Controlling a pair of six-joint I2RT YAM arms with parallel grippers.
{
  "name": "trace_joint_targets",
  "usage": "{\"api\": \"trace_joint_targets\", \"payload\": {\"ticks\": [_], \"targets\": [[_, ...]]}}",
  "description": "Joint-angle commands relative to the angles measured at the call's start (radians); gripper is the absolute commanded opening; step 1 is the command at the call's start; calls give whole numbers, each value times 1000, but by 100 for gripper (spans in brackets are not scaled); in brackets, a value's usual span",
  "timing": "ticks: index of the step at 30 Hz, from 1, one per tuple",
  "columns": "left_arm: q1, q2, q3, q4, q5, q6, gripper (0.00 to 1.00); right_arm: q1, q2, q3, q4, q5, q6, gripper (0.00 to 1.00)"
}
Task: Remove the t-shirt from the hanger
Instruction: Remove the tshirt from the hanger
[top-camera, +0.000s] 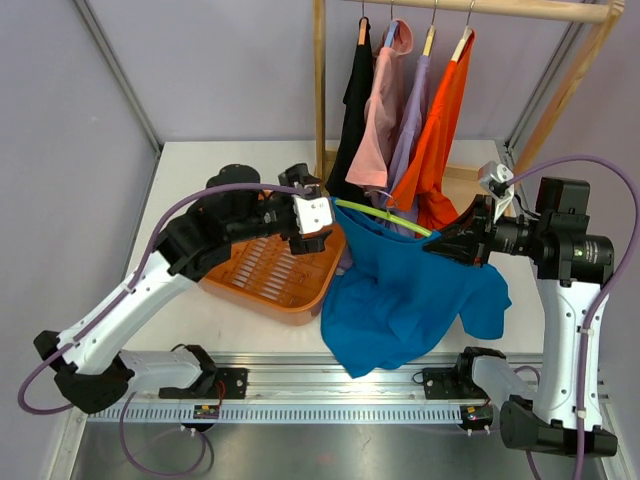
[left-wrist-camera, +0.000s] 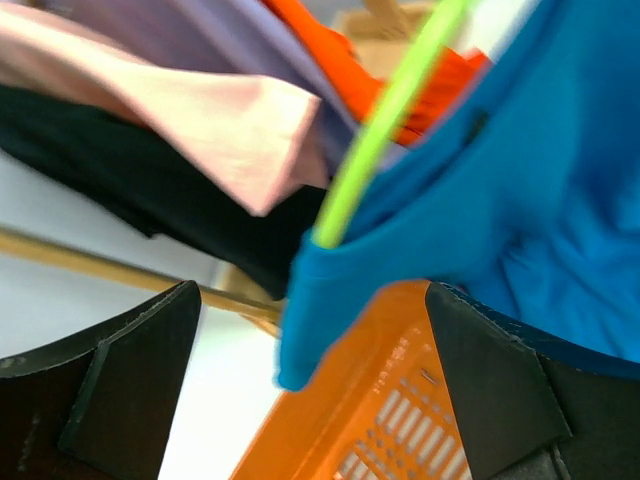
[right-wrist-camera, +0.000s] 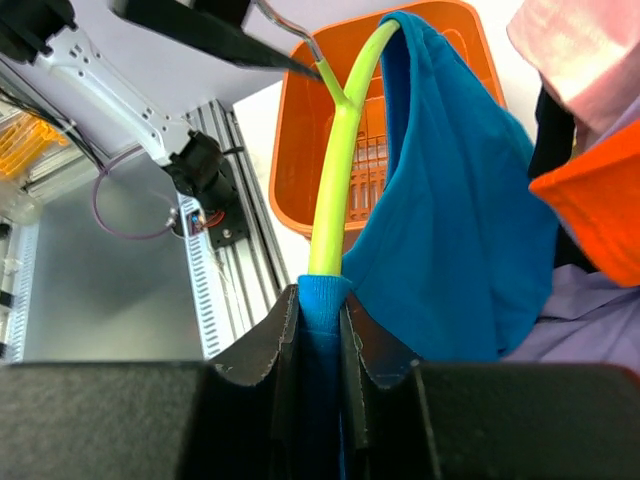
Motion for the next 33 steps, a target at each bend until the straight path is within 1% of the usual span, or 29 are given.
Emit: {"api": "trace_joint_targets", "payload": {"ticks": [1, 3, 6, 9, 11, 13, 17, 20, 23, 24, 26, 27, 29, 30, 31, 32, 33], "targets": [[17, 20, 63, -72, 197, 77, 98, 13, 40, 101, -160, -47, -238, 0], [17, 43, 63, -89, 211, 88, 96, 20, 70, 135, -249, -51, -336, 0], [21, 66, 60, -85, 179, 112, 93, 34, 103, 163, -349, -53, -445, 0], [46, 80, 60, -43, 181, 114, 90, 55, 126, 176, -430, -39, -543, 0], [70, 83, 60, -13, 205, 103, 85, 65, 132, 183, -469, -30, -602, 0], [84, 94, 65, -10, 216, 106, 81, 69, 135, 189, -475, -19, -622, 0], [101, 113, 73, -19, 268, 111, 78, 91, 140, 202, -475, -15, -633, 0], [106, 119, 54, 0, 282, 115, 76, 112, 149, 213, -475, -13, -622, 0], [109, 134, 54, 7, 300, 114, 71, 124, 156, 216, -475, -12, -616, 0], [109, 137, 54, 13, 300, 115, 65, 126, 163, 218, -475, -13, -612, 0], [109, 143, 56, 20, 302, 112, 59, 125, 164, 218, -475, -8, -611, 0], [109, 143, 54, 27, 300, 109, 53, 125, 169, 218, -473, -7, -610, 0], [109, 143, 51, 33, 306, 105, 45, 125, 172, 219, -464, -5, -601, 0], [109, 140, 48, 43, 316, 99, 42, 125, 173, 219, -444, -5, -576, 0], [109, 140, 42, 43, 328, 88, 34, 126, 175, 216, -428, -7, -553, 0], [109, 139, 42, 43, 336, 88, 30, 126, 173, 213, -402, -7, -523, 0], [109, 136, 37, 41, 342, 76, 26, 125, 170, 198, -327, -1, -440, 0]]}}
